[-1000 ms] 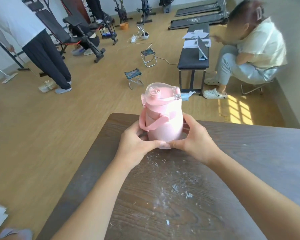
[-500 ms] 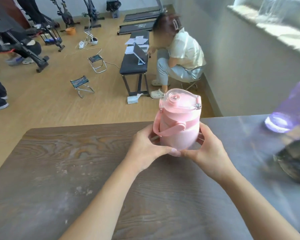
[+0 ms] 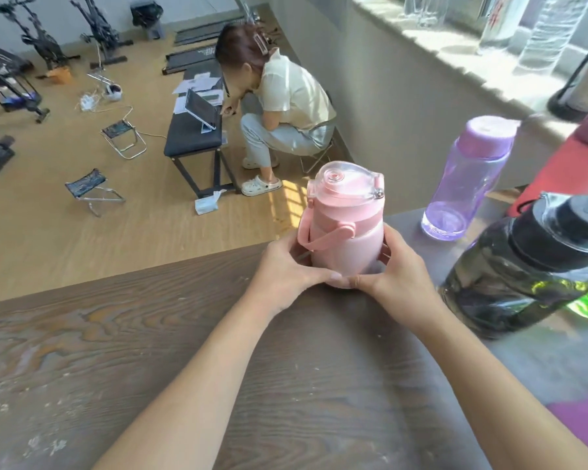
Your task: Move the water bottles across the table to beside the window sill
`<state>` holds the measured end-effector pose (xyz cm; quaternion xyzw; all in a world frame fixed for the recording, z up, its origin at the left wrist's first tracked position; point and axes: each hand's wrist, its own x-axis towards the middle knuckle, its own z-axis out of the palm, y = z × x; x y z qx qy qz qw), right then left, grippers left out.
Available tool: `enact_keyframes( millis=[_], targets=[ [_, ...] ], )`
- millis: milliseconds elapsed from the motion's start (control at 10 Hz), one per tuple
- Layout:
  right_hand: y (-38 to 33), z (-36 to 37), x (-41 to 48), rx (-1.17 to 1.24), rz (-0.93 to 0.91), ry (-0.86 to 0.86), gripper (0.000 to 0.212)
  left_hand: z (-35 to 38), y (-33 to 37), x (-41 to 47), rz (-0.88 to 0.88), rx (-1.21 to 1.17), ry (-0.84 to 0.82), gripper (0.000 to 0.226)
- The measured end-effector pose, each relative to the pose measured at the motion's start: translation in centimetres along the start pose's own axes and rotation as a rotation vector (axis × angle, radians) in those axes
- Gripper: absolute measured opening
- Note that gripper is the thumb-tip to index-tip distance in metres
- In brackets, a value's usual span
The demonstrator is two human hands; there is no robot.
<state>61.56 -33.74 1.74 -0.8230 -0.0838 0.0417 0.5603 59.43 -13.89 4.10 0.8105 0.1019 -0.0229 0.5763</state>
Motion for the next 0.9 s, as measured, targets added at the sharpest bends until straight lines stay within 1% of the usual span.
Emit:
enact_keyframes(
  millis=[200,400,500,700,800,900],
  targets=[
    [0.8,0.3,1.7,0.051,-0.003,0.027,0.091,0.4,-0.5,2.2,0.004,-0.024,-0.003,0.071],
    [1.0,0.6,2.1,0.074,-0.01,0.025,0.096,0.2,-0.9,2.8,0.007,-0.062,-0.027,0.071],
    [0.7,0.6,1.9,0.084,0.009,0.016,0.095,0.4,-1.0,2.8,0.004,-0.088,-0.046,0.07],
    [0.0,0.4,1.4,0.093,0.039,-0.026,0.088,0.4,-0.6,1.9,-0.004,-0.162,-0.121,0.077],
    [-0.6,0.0,0.1,0.056,0.105,0.01,0.106,-0.2,-0.7,0.3,-0.006,-0.153,-0.101,0.09],
    [-1.5,-0.1,-3.0,0.104,0.166,0.105,0.11,-0.8,-1.6,-2.7,-0.03,-0.144,-0.044,0.097]
  ],
)
